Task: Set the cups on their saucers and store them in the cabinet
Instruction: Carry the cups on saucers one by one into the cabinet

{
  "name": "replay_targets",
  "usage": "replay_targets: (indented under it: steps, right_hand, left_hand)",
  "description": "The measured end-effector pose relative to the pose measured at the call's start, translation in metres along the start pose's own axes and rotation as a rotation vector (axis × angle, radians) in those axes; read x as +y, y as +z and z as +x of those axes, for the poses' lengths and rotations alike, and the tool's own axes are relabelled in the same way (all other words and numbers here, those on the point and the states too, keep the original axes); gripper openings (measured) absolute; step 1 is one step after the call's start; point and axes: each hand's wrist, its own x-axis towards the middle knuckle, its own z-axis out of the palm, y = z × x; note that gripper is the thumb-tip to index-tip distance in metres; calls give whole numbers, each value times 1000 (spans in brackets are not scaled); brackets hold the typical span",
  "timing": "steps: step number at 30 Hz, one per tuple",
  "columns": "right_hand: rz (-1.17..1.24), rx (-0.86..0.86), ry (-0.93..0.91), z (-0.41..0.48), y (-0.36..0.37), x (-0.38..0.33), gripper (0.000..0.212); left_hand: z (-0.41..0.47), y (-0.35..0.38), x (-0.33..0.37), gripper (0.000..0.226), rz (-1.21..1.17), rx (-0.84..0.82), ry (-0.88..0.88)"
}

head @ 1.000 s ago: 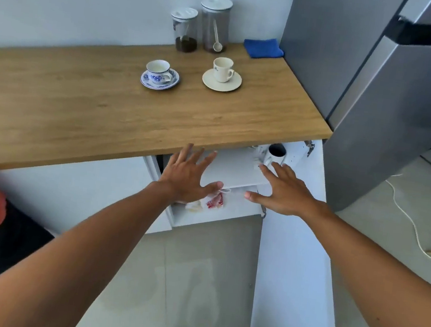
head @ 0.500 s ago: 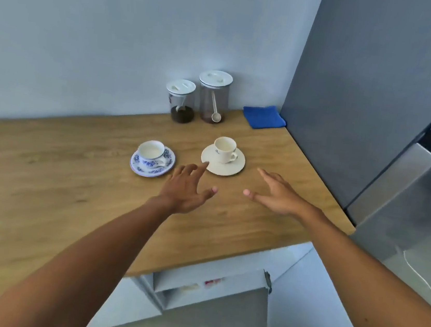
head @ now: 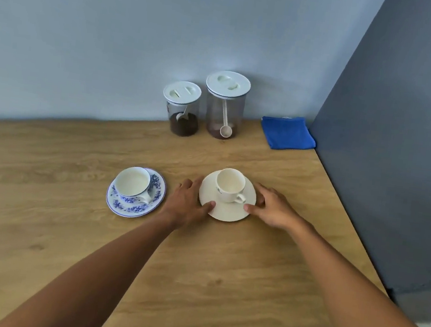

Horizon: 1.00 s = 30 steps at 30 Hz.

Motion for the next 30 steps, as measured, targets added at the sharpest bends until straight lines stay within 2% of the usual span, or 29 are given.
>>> replay_targets:
  steps: [3, 7, 15, 24, 30]
  right_hand:
    - [47, -4, -87, 17, -1, 0, 72]
    - [103, 35, -140, 31, 2, 1, 72]
    - [420, 54, -73, 30, 5, 7, 83]
    - [718, 67, -75, -34, 16, 7, 88]
    - [872, 105, -58, -110, 41, 0, 86]
  left_hand:
    - [14, 5, -1, 79, 23, -21, -3]
    - [23, 9, -5, 78, -34, -17, -23]
    - [25, -2, 5, 74, -277, 33, 80]
    - [-15, -10, 2, 82, -623, -107, 88]
    - [-76, -9, 1, 83, -712, -174, 150]
